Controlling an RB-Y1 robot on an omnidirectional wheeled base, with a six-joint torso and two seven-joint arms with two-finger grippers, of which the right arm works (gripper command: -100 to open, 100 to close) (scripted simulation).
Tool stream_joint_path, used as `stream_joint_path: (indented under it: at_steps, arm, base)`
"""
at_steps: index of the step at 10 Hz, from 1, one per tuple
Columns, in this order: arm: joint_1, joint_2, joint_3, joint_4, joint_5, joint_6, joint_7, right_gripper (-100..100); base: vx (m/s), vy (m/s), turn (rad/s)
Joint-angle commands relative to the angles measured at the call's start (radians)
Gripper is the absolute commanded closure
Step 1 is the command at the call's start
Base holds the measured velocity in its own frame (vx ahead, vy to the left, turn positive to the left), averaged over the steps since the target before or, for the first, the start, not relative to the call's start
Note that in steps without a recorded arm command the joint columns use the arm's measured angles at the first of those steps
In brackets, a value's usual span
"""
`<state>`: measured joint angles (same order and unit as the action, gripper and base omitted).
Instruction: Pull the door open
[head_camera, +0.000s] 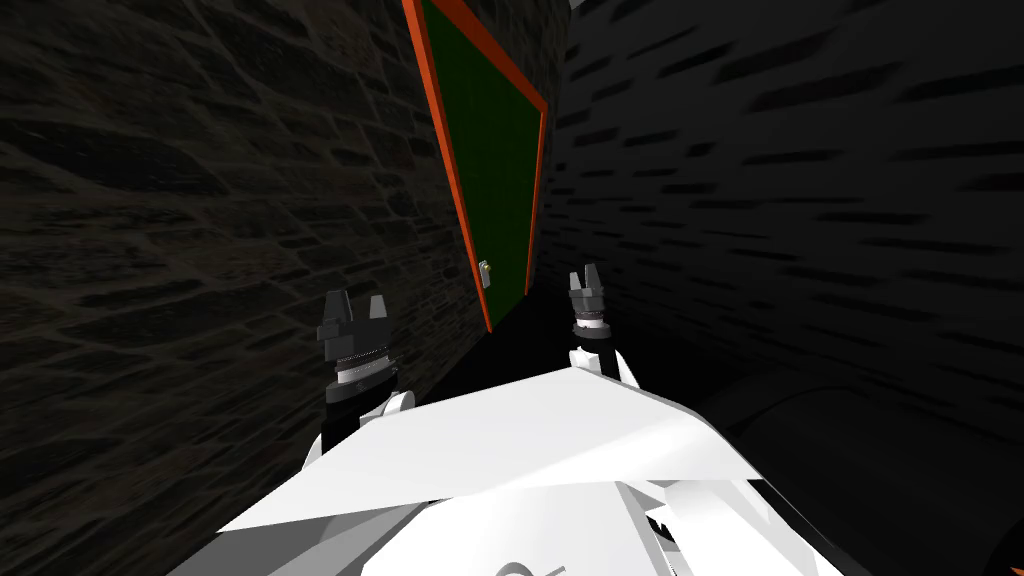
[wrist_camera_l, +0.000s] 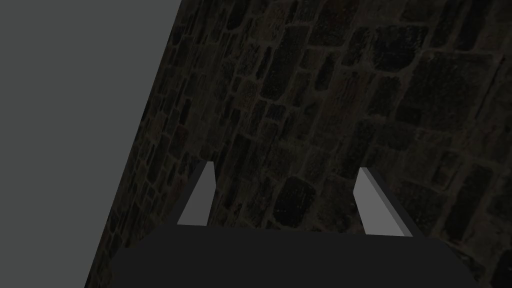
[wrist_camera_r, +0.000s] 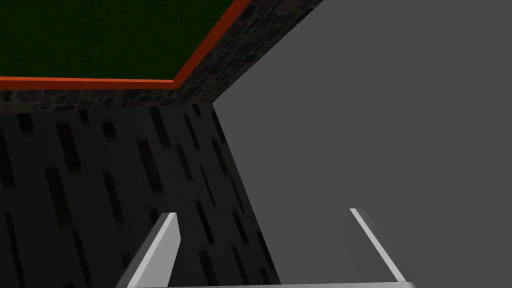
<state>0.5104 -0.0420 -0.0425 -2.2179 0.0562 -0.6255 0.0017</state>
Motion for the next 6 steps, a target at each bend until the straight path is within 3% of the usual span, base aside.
stream_joint_path:
  at_steps: [1, 6]
  arm:
    - [-0.01, -0.006, -0.002, 0.028, 0.035, 0.003, 0.022, -100]
    - [-0.038, -0.02, -0.007, 0.101, 0.126, 0.01, 0.079, -100]
  base:
    - [0.076, -0.016, 0.105]
    - [0.107, -0.02, 0.094]
